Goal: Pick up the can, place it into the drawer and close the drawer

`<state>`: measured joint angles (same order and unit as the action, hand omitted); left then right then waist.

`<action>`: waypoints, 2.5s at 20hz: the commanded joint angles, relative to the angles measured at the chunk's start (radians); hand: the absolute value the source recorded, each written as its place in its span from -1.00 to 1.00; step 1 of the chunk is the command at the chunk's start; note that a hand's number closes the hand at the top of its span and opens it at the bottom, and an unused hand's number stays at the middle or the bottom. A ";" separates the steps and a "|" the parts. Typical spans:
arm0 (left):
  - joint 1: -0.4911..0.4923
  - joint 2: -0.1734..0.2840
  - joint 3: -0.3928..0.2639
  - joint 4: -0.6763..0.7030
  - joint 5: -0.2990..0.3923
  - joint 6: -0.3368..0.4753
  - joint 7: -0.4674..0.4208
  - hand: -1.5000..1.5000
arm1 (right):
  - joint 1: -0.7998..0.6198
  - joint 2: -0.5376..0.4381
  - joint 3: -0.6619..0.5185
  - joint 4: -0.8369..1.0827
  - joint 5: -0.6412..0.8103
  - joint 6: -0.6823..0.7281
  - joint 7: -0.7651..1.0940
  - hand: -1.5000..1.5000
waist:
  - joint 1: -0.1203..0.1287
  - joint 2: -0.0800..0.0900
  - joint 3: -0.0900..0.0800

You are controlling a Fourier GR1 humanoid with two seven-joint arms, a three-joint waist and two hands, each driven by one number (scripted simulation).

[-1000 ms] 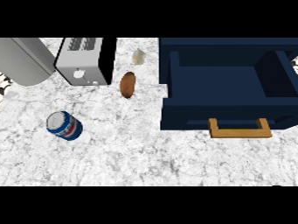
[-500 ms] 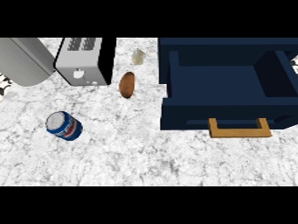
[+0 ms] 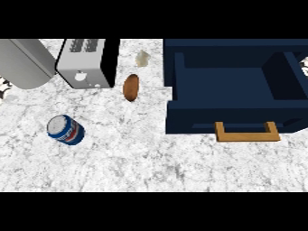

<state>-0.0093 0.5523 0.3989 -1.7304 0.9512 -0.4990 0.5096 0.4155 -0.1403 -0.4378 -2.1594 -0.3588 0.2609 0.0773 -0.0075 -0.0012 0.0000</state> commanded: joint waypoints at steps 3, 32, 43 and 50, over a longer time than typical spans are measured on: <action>-0.052 -0.107 -0.070 0.093 -0.161 -0.007 -0.074 -1.00 | 0.058 0.018 -0.070 0.047 -0.037 0.097 -0.073 -1.00 | -0.005 0.001 0.000; -0.190 -0.202 -0.098 0.761 -0.727 -0.069 -0.680 -1.00 | 0.022 0.076 -0.222 -0.010 -0.096 0.217 0.044 -1.00 | -0.005 0.003 -0.001; -0.333 -0.141 -0.118 1.215 -0.889 -0.115 -1.004 -1.00 | -0.005 0.099 -0.242 -0.040 -0.104 0.233 0.092 -1.00 | -0.009 0.005 -0.002; -0.410 -0.167 -0.118 1.369 -0.913 -0.080 -1.054 -1.00 | 0.026 0.074 -0.307 -0.074 -0.194 0.255 0.153 -1.00 | -0.012 0.004 -0.002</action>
<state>-0.3967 0.4027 0.2862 -0.4384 0.0581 -0.5827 -0.4866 0.4196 -0.0532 -0.7100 -2.1997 -0.4967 0.5146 0.1830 -0.0175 0.0033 -0.0013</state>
